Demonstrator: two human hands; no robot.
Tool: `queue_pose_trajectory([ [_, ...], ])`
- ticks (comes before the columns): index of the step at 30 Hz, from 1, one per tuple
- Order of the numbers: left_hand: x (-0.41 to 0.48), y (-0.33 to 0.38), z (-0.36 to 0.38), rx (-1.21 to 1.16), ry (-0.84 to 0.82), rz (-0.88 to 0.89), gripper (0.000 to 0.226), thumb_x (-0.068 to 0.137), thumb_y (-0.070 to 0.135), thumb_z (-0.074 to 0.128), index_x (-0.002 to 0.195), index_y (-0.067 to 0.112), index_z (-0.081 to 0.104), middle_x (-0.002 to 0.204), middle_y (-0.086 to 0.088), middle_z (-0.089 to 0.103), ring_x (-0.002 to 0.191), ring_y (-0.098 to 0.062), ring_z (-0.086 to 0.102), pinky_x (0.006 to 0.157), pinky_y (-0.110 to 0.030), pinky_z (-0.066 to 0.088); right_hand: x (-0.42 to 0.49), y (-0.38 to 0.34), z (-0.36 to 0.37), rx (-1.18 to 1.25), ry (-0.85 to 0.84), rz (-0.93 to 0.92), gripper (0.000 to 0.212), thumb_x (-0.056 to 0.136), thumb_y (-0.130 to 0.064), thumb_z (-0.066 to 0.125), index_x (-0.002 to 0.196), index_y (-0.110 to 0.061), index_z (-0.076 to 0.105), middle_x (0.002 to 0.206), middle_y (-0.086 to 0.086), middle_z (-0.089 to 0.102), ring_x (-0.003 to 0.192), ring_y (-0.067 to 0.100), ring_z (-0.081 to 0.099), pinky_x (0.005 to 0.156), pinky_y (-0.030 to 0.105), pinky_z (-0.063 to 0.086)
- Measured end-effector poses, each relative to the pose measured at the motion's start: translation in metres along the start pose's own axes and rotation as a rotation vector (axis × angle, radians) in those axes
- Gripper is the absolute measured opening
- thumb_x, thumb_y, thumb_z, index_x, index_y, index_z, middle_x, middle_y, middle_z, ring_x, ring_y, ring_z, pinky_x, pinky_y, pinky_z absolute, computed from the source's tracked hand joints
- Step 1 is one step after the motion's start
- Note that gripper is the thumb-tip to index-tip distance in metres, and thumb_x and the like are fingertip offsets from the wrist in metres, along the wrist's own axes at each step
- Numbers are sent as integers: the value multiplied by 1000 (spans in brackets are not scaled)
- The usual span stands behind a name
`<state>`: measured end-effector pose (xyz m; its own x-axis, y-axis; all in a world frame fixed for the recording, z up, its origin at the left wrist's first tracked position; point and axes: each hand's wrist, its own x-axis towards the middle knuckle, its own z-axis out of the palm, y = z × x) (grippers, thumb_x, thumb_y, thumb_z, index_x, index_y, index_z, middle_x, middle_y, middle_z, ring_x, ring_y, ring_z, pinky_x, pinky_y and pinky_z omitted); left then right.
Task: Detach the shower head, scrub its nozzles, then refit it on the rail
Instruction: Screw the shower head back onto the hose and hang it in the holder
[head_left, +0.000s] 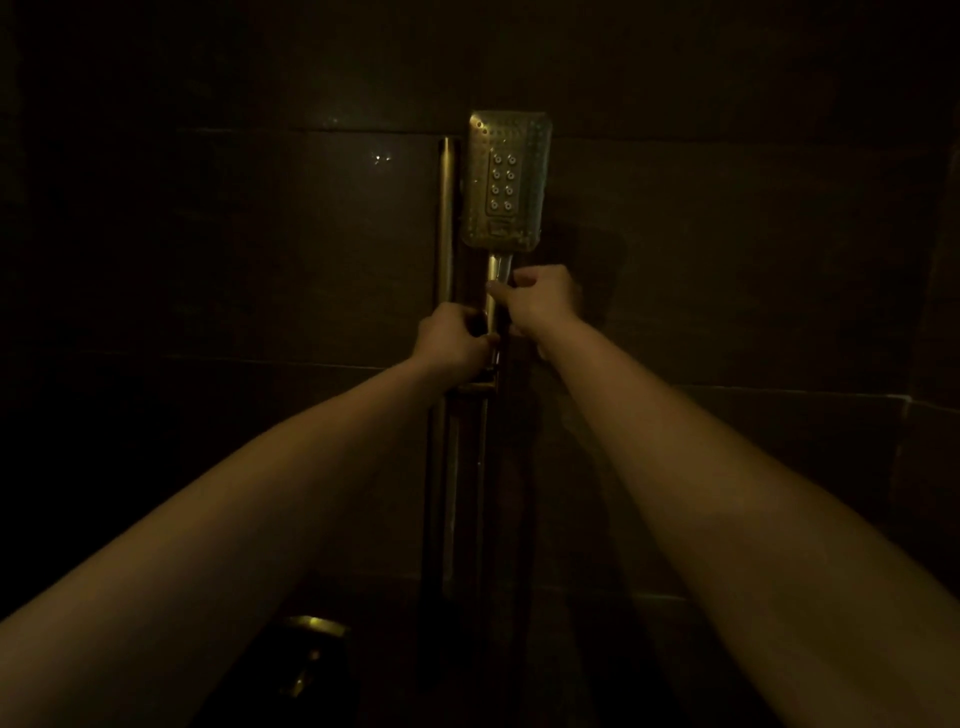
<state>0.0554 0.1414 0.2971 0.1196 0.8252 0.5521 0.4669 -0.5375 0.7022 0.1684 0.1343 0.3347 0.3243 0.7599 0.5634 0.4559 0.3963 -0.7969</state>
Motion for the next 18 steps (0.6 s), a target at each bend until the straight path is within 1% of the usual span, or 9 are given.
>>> queue_pose_trajectory([
  [2,0,-1,-4,7,-29,2,38,93,17,63,130,13,58,122,-8,65,105,-20,65,76,-29,54,-3,4,-3,-8,-31,8,46,88,-26,70,130,-13,57,118,6,62,96,21,64,81,41,60],
  [4,-2,-1,-6,12,-29,13,39,92,14,64,130,13,58,121,-8,65,102,-19,65,74,-28,53,-7,11,-6,-46,-101,26,46,88,-28,69,130,-14,57,115,6,63,92,22,66,71,37,62],
  [6,-6,1,-4,21,-10,23,42,91,14,65,132,11,56,122,-7,64,102,-17,62,74,-28,52,-12,19,-8,-109,-131,21,39,88,-30,70,123,-15,61,107,8,67,84,22,68,58,31,59],
  [8,-13,5,-1,71,20,39,39,91,17,65,128,11,58,118,-5,64,105,-19,62,77,-28,50,-17,26,-12,-185,-151,-13,30,89,-30,69,115,-16,65,97,5,67,72,18,66,52,28,55],
  [10,-19,9,1,150,31,66,34,90,19,65,123,11,61,117,-7,66,108,-22,63,78,-28,48,-23,31,-18,-267,-188,-56,24,91,-29,66,111,-15,67,95,3,66,68,16,64,55,28,55],
  [13,-33,11,2,237,16,89,35,90,15,65,124,11,59,120,-8,65,113,-24,61,83,-29,49,-32,40,-24,-353,-248,-97,21,93,-28,63,111,-18,68,101,2,66,77,17,65,64,28,55],
  [15,-46,11,2,298,1,114,39,90,13,65,128,9,57,126,-10,63,118,-25,58,87,-27,45,-44,44,-28,-406,-282,-130,19,93,-27,62,109,-18,69,100,1,65,79,14,63,66,27,52],
  [17,-63,8,0,337,-20,125,34,91,12,63,125,8,60,124,-11,64,116,-26,59,86,-29,45,-59,45,-33,-453,-286,-151,18,93,-27,63,106,-17,70,97,3,67,77,14,61,66,26,49],
  [18,-73,7,-1,366,-46,129,30,91,11,62,121,7,62,122,-13,65,114,-27,60,85,-31,47,-70,45,-36,-469,-291,-150,18,93,-27,63,105,-16,70,98,4,68,80,14,61,69,26,49],
])
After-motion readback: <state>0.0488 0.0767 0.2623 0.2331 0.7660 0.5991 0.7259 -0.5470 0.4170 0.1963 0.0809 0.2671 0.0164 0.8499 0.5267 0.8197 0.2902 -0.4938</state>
